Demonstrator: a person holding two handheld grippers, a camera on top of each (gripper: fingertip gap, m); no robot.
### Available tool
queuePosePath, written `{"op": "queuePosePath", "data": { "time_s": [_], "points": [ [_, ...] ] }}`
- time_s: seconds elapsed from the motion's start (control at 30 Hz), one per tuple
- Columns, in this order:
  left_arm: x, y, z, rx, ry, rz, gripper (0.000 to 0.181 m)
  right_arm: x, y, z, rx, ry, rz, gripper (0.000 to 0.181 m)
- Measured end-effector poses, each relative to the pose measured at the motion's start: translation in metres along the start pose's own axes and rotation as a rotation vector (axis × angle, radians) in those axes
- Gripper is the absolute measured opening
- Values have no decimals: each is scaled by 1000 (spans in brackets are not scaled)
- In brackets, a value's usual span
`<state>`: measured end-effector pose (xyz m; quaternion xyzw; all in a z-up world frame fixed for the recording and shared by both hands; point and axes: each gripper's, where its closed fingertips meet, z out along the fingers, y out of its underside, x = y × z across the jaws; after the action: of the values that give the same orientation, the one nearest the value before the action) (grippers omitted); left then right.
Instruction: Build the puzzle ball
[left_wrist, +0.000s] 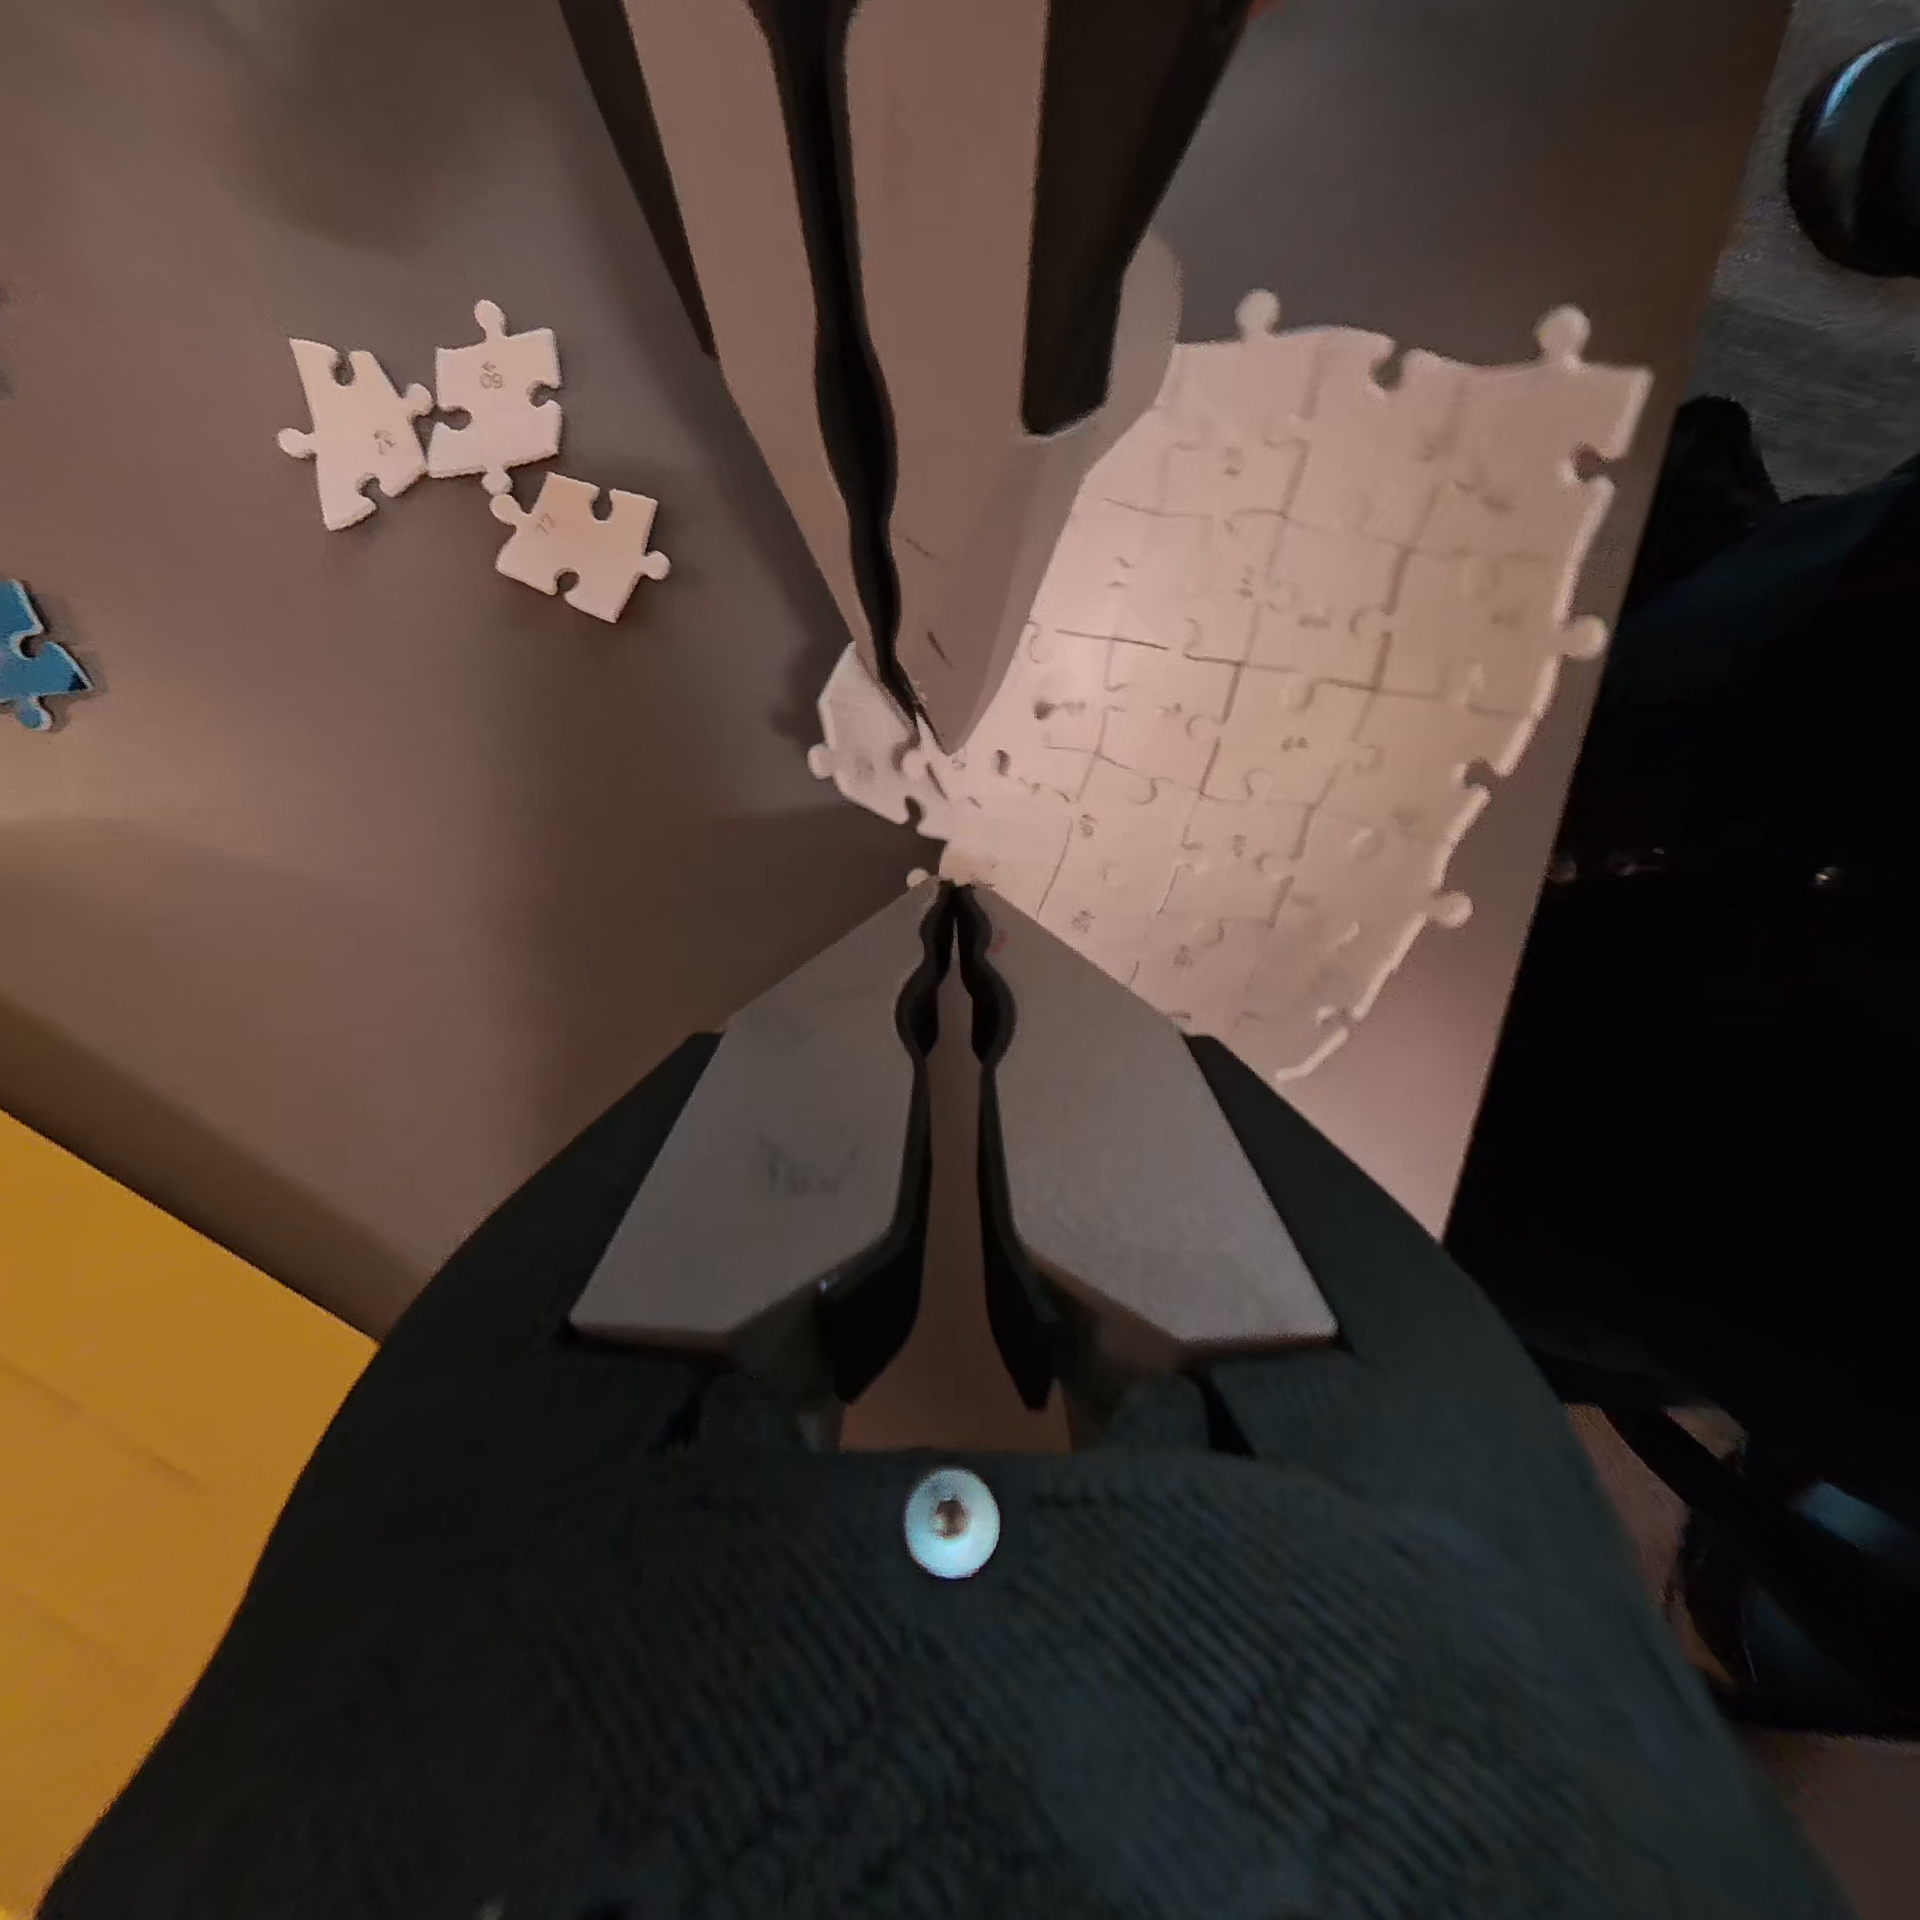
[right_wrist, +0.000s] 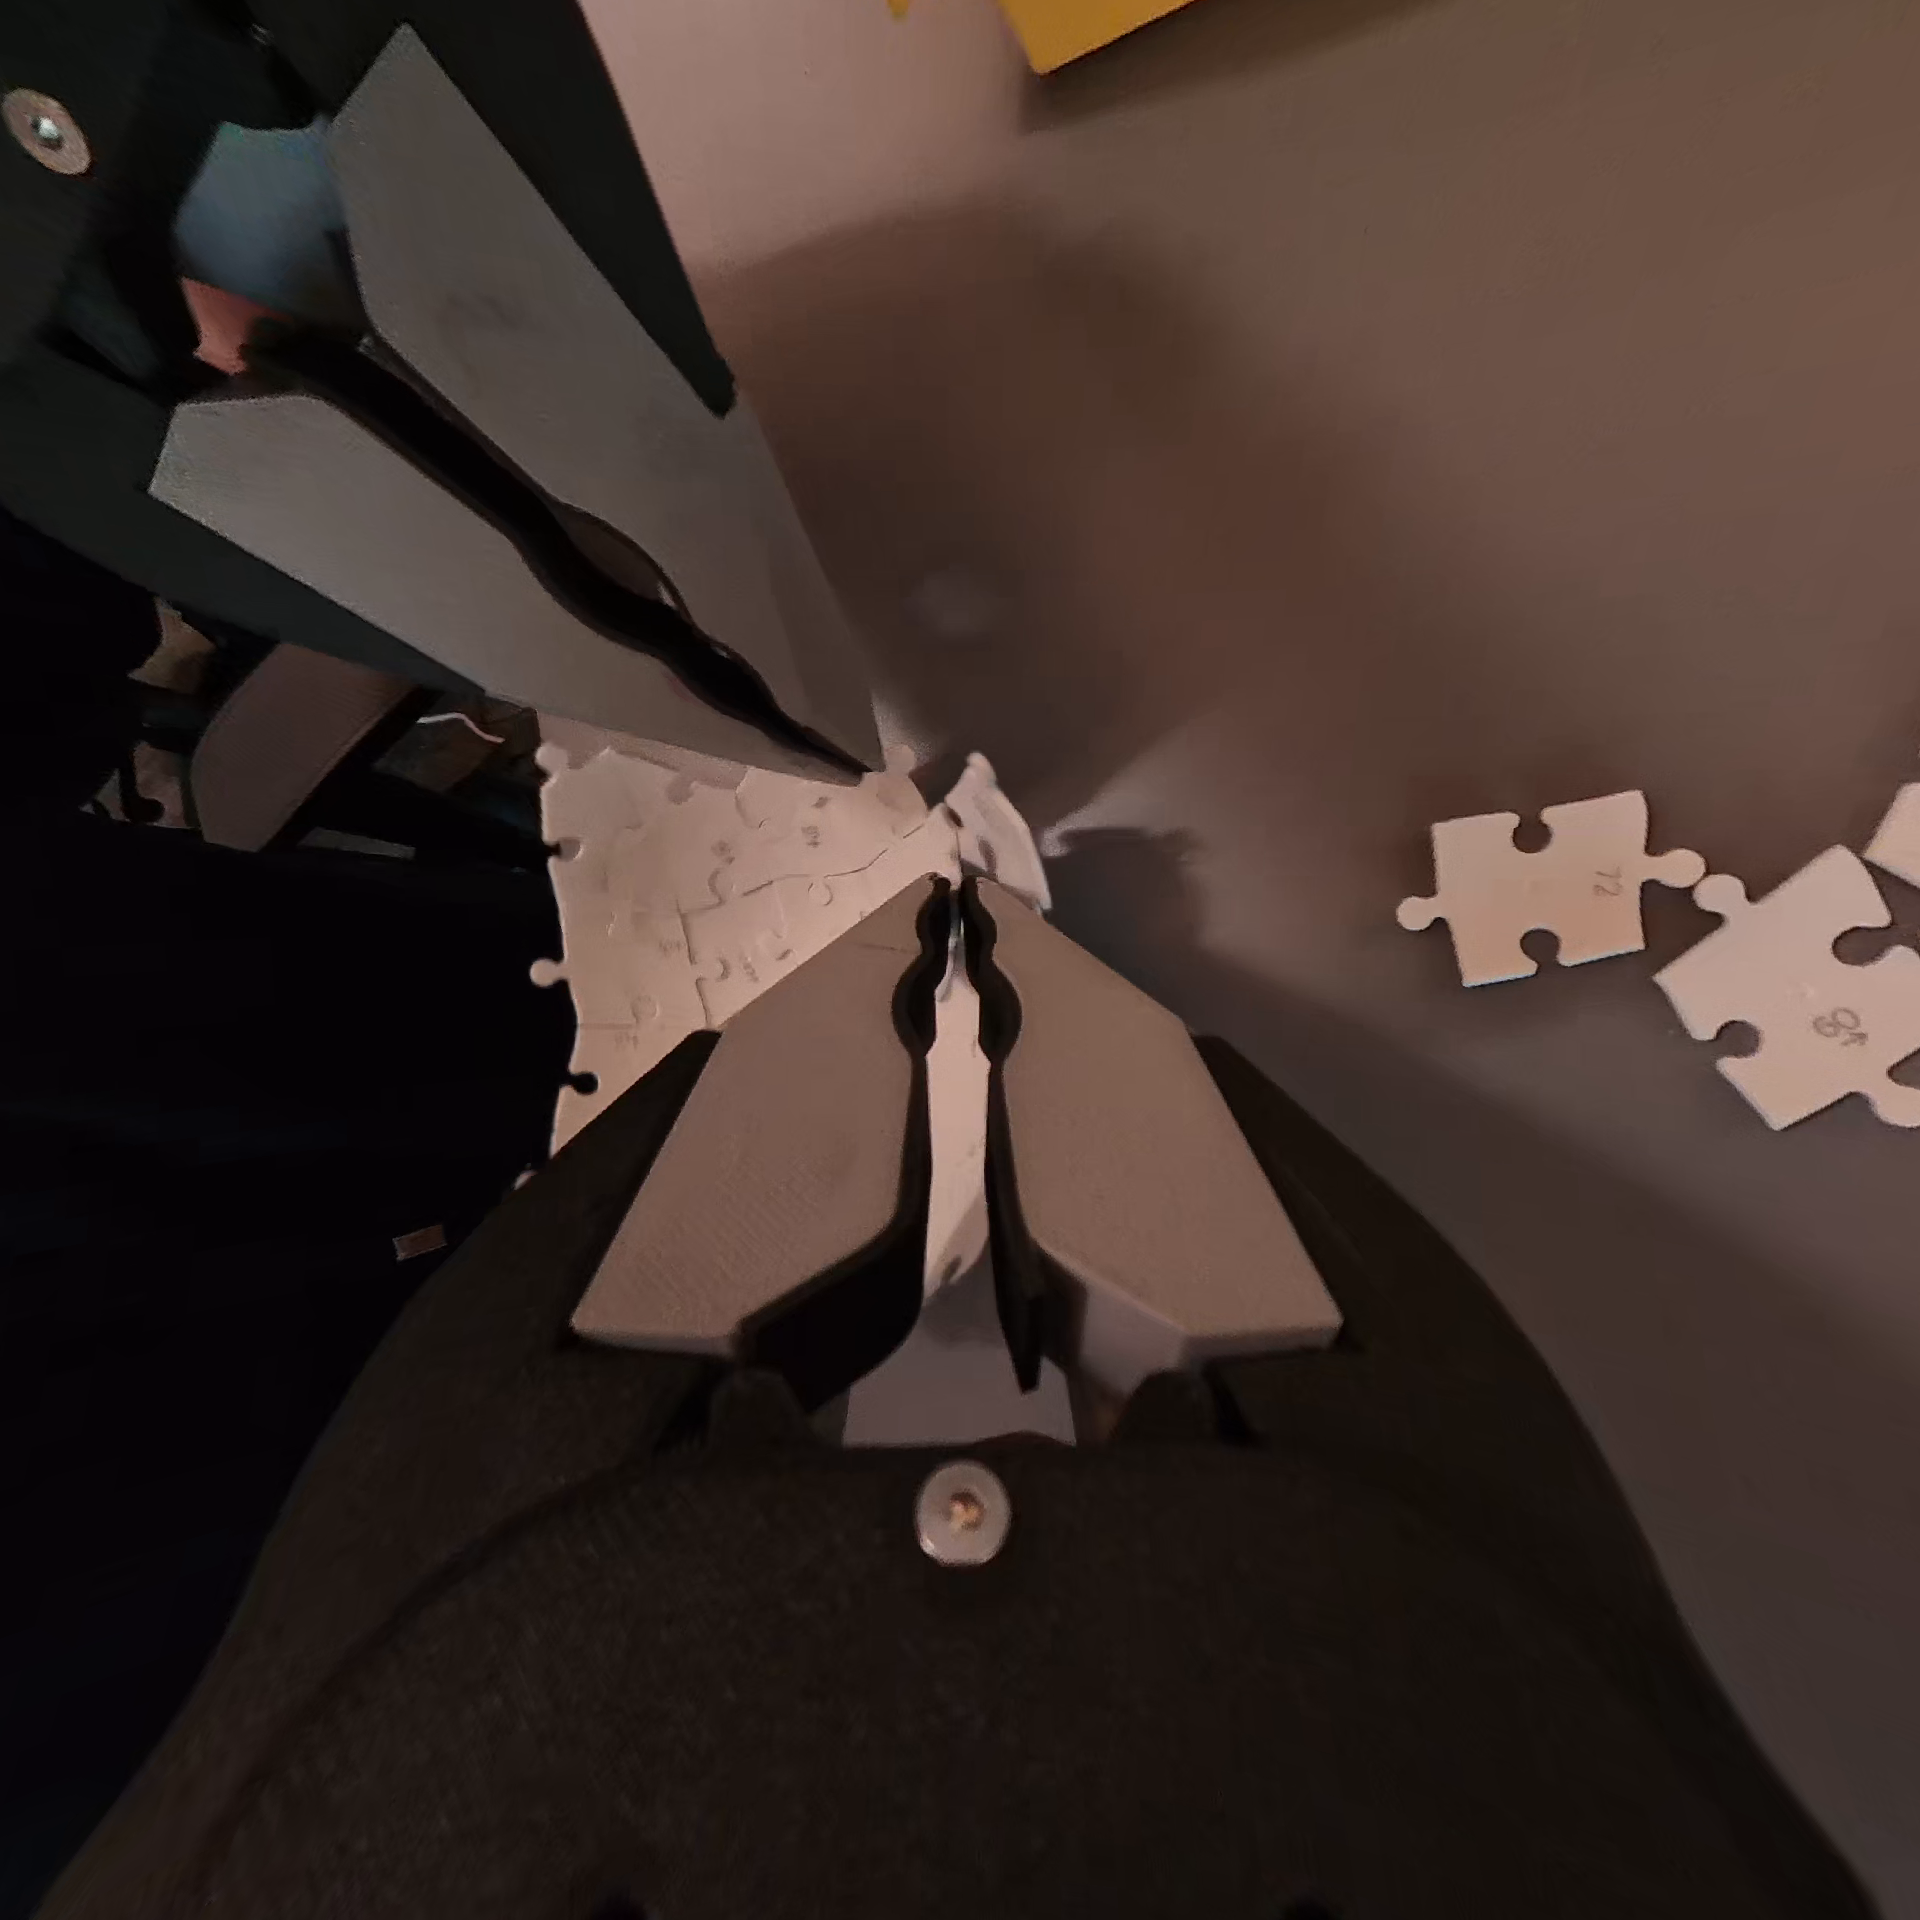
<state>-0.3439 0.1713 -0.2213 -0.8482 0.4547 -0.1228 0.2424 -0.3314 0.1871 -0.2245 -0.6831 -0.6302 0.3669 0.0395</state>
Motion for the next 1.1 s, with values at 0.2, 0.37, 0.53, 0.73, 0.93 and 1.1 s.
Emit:
{"op": "queuePosePath", "data": {
  "time_s": [0.2,0.37,0.53,0.73,0.93,1.1],
  "points": [
    [14,8,-1,-94,-51,46,0,-1,0,2,-11,5,5,0],
    [18,5,-11,-89,-95,30,0,-3,1,1,-12,7,7,0],
    [15,17,-1,-173,-105,7,0,-5,2,0,-9,5,14,0],
    [3,11,3,-171,-124,13,0,-9,-1,-5,1,4,5,0],
    [-6,2,9,-162,-86,7,0,-3,-11,-21,33,53,-28,0],
    [-7,-4,16,-174,-70,20,0,6,-5,-19,16,72,-21,0]
  ]
}}
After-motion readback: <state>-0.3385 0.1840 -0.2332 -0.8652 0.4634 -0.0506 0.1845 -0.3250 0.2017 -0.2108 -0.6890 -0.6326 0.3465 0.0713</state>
